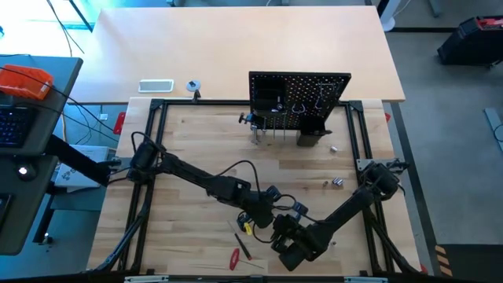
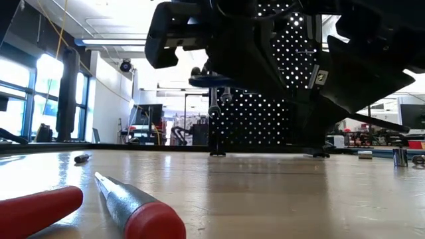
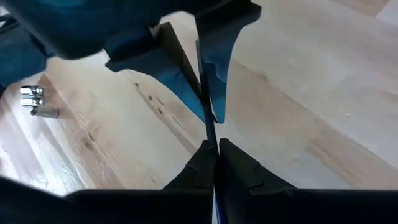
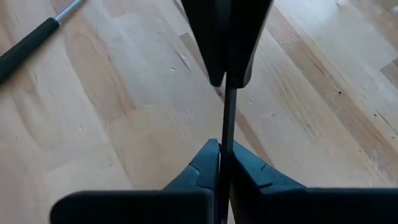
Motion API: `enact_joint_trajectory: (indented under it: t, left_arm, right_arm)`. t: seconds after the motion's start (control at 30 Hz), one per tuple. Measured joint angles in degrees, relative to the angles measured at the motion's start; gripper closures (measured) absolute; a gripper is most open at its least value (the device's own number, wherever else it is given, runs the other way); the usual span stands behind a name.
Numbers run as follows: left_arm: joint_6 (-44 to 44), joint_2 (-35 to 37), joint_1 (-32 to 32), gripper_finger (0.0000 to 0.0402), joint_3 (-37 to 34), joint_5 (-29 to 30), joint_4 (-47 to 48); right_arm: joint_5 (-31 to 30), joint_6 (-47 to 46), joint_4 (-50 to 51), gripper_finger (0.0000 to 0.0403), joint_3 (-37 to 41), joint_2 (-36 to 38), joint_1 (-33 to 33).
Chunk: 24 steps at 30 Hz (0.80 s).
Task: Hang tools onto peg board
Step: Hang the blue L-shaped hex key onto the pegboard
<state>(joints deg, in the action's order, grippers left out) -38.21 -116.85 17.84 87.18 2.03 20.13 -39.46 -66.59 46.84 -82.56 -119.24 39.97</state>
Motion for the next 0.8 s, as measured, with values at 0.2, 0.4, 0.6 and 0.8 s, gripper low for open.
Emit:
enact_joint_trajectory:
  t: [0.2, 0.4, 0.6, 0.8]
  left_arm:
    - [-0.6, 0.6, 0.4, 0.0398, 0.1, -0.6, 0.2]
    - [0.9, 0.7, 0.3, 0.0399, 0.1, -0.8, 2.2]
    - [2.7, 0.6, -0.2, 0.0372, 0.1, -0.9, 2.8]
    - [4.0, 1.6, -0.5, 0.0293, 0.1, -0.5, 3.3]
  right_arm:
    - [-1.0, 1.0, -0.5, 0.0397, 0.0, 0.0, 0.3]
    - [-2.4, 0.8, -0.5, 0.0399, 0.0, 0.0, 0.2]
    - [-2.6, 0.6, -0.5, 0.0401, 0.0, -0.1, 0.2]
    - [-2.8, -1.6, 0.8, 0.0401, 0.1, -0.1, 0.9]
